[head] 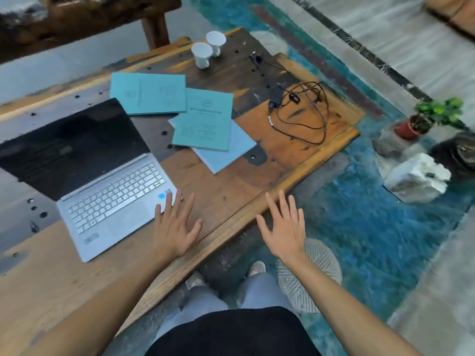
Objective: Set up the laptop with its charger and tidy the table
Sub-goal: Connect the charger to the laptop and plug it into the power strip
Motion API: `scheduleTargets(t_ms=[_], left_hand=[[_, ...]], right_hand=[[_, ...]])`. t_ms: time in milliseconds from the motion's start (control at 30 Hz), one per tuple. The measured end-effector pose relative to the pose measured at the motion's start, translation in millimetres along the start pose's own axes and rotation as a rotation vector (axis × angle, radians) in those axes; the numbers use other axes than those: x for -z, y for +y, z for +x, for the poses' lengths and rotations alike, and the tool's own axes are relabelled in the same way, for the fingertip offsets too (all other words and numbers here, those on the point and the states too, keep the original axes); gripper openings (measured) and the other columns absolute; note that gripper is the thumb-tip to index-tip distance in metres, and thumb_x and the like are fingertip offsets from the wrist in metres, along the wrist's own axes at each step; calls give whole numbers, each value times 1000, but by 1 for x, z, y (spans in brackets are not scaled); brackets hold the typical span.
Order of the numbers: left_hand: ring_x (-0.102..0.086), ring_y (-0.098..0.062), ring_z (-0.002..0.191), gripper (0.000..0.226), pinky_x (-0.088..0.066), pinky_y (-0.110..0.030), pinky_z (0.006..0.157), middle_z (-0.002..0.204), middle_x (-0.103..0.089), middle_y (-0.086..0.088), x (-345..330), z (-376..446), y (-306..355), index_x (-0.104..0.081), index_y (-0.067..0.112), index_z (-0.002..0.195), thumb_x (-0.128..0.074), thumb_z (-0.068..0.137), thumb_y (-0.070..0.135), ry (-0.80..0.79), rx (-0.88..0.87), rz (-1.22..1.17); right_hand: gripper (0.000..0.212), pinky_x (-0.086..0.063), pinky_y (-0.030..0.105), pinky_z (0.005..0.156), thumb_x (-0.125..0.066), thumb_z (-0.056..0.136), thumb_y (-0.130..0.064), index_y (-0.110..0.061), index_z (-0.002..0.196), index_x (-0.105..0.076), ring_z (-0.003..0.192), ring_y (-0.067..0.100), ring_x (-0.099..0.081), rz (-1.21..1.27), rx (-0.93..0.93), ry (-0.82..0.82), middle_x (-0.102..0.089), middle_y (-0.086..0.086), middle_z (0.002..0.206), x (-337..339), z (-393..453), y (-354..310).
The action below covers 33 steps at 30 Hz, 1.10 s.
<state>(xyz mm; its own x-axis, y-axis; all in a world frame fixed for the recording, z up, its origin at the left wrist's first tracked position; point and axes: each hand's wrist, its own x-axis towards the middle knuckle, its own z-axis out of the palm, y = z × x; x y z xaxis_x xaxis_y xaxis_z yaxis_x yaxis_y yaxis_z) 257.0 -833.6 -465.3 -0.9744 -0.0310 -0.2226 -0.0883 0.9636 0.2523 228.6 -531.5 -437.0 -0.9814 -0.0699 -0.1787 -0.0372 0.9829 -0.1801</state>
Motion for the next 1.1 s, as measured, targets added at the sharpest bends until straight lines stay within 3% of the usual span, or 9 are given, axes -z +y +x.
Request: scheduleTargets(t_ms=[300,633,833,1100], left_hand=[[16,-28,154,79,4,-54,122,167,19,-3,-2,42,101,7,36,159,-5,90,72,-56,-64,22],[22,-24,152,79,7,-52,123,165,24,0,-20,83,181,8,37,158,-5,89,73,-52,55,-27],[19,-24,153,82,5,-54,122,166,22,2,-14,124,187,4,37,159,-5,87,74,-39,141,-72],[11,-27,156,79,2,-56,122,167,17,4,2,241,194,-1,39,159,-11,89,73,-25,202,-142]], right_hand=[[66,-5,48,128,-24,102,-67,-45,162,-6,160,20,5,73,-87,-17,4,-6,172,15,8,90],[66,-3,46,128,-22,102,-68,-46,161,-3,159,18,8,93,-29,-65,7,-8,172,34,63,186],[67,-3,45,128,-18,101,-70,-45,162,-4,159,17,8,99,21,-72,6,-8,172,49,132,198],[64,-2,45,129,-26,103,-65,-46,161,-5,158,14,12,170,81,-86,11,-11,171,79,247,193]])
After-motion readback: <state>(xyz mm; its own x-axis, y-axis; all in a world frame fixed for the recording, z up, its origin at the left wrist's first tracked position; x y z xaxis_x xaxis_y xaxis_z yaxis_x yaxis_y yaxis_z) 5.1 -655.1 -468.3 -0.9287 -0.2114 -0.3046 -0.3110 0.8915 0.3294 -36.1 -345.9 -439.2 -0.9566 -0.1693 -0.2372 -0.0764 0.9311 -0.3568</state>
